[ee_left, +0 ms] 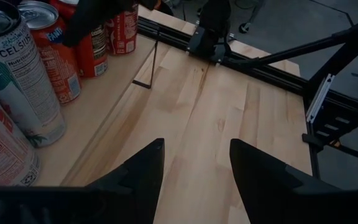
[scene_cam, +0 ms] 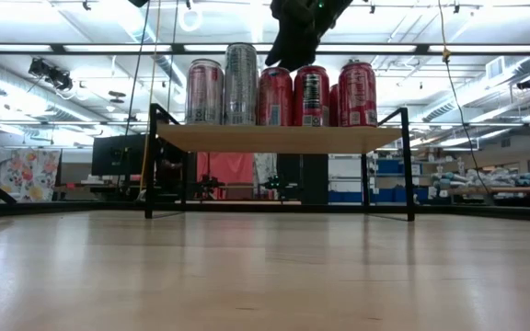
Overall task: Place canned beverage on shelf
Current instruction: Adjust the soda cans on the shelf
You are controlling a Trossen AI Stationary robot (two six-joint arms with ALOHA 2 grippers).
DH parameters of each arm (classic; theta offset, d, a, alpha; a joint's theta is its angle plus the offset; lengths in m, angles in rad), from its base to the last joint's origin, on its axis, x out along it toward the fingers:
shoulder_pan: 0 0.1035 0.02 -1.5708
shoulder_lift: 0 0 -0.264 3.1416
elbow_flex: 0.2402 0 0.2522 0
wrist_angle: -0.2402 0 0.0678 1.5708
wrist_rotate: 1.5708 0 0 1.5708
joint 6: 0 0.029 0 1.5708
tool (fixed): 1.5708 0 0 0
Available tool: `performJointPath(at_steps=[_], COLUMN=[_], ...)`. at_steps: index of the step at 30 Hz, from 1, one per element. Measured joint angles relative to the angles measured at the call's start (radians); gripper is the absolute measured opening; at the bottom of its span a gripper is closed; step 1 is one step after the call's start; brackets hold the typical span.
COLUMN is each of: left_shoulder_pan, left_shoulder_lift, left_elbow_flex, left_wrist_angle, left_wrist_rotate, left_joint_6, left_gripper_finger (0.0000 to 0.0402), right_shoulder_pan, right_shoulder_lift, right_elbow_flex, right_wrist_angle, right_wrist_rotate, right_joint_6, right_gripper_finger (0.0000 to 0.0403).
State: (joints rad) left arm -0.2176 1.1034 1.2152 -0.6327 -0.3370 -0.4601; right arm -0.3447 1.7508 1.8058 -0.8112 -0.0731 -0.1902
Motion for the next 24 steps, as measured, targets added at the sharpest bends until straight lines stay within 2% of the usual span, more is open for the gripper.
performJointPath(at_steps=[24], left_shoulder_pan=[0.0], left_shoulder_lift=[0.0], left_elbow_flex=[0.0], left_wrist_angle=[0.0], left_wrist_rotate=[-0.001], left_joint_6=[0.0], left_gripper_finger=[0.0192], right_shoulder_pan=[0.05], right_shoulder_lift=[-0.006], right_elbow_flex=[-0.015], right_wrist_angle=[-0.011], right_wrist_rotate=[0.024], right_joint_6=[0.018], right_gripper_finger=[0.0372])
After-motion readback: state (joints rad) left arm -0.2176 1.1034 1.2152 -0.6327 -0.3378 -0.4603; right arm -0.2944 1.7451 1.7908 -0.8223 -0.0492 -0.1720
